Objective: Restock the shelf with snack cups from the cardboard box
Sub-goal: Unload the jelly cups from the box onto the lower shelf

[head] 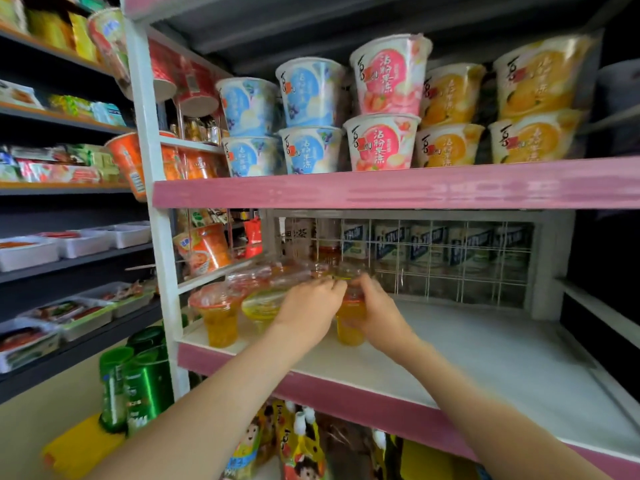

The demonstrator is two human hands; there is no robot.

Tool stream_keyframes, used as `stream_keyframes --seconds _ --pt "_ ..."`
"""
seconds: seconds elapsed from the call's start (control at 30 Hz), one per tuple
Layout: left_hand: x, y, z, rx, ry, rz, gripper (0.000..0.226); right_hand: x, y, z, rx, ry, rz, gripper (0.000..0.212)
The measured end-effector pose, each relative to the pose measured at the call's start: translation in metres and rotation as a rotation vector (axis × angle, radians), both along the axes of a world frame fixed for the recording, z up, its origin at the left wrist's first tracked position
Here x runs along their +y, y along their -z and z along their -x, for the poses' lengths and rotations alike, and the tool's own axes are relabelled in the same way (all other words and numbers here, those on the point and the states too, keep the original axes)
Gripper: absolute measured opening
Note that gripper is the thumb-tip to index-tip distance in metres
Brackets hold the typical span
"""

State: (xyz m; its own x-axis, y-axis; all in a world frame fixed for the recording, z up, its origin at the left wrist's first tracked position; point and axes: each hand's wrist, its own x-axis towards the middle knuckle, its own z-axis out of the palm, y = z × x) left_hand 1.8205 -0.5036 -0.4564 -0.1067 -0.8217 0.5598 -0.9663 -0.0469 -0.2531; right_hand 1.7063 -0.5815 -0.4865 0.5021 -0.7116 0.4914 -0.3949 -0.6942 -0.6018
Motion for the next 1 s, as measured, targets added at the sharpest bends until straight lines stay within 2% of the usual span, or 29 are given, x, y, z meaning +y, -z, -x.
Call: stream_keyframes --seconds 0.13,0.27,0.43,0.53,0.63,0.7,0.77,0.87,1.0 --pt "-0.007 0.008 0.0 -0.051 -0.066 0.009 0.047 -0.01 0.003 -0.001 0.071 -0.024 0.016 0.055" --pt "-0.011 0.007 0.005 -0.108 -0.129 0.011 0.046 -0.015 0.008 -0.009 0.092 0.017 0.069 0.053" --pt "-0.018 0.006 0.007 -0.057 -0.202 -0.077 0.05 -0.012 0.01 -0.014 0.168 0.054 0.12 0.053" --pt "-0.009 0.01 0.007 -0.042 -0.223 -0.118 0.059 -0.004 0.005 -0.009 0.364 0.121 0.19 0.07" --pt "0.013 0.008 0.007 -0.03 -0.163 -0.055 0.065 0.018 -0.007 0.003 0.477 0.231 0.298 0.075" --pt "0.041 0.008 0.004 0.028 -0.062 0.046 0.06 0.038 -0.009 0.006 0.383 0.239 0.464 0.071" --pt "0.082 0.018 0.0 0.079 0.016 0.152 0.054 0.065 -0.004 0.001 0.194 0.165 0.608 0.063" --pt "0.147 0.061 -0.015 0.199 0.076 0.271 0.04 0.12 0.017 -0.018 0.039 0.009 0.664 0.065" --pt "0.234 0.132 -0.061 0.367 0.101 0.414 0.035 0.196 0.066 -0.074 0.018 -0.271 0.643 0.06"
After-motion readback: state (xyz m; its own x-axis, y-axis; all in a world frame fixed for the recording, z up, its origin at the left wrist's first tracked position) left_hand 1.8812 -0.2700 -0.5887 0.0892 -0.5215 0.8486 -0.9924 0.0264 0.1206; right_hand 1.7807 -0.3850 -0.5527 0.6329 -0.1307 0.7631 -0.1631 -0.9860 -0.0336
